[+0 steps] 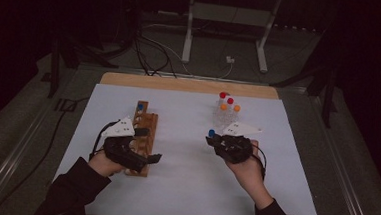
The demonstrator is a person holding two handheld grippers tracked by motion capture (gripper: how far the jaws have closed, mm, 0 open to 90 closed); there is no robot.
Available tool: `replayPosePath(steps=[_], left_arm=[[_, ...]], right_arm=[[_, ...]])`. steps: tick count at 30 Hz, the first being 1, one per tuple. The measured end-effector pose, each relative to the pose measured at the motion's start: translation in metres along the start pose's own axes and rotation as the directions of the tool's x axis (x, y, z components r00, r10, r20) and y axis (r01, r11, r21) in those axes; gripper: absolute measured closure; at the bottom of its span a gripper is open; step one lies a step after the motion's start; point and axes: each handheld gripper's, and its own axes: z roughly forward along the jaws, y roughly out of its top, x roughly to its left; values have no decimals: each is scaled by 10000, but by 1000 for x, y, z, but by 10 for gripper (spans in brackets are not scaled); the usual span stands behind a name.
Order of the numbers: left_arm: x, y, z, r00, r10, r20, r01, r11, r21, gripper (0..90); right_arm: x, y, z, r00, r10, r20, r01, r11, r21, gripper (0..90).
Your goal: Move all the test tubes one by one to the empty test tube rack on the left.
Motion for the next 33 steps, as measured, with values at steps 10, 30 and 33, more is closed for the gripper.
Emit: replayPosePath(steps=[10, 30, 33], left_arm=[[-18, 14, 18, 9960, 262, 854, -272, 9996, 106, 26], [-39, 33, 62, 9888, 838, 1238, -869, 9960, 196, 426], [-42, 34, 67, 9880, 896, 1261, -926, 9955, 180, 506]], right_arm=[[26, -10, -3, 9960, -413, -796, 414, 9991, 1, 772], [49, -19, 1, 9865, -759, -1454, 798, 9966, 207, 771], [48, -19, 1, 9865, -753, -1454, 790, 9967, 202, 772]])
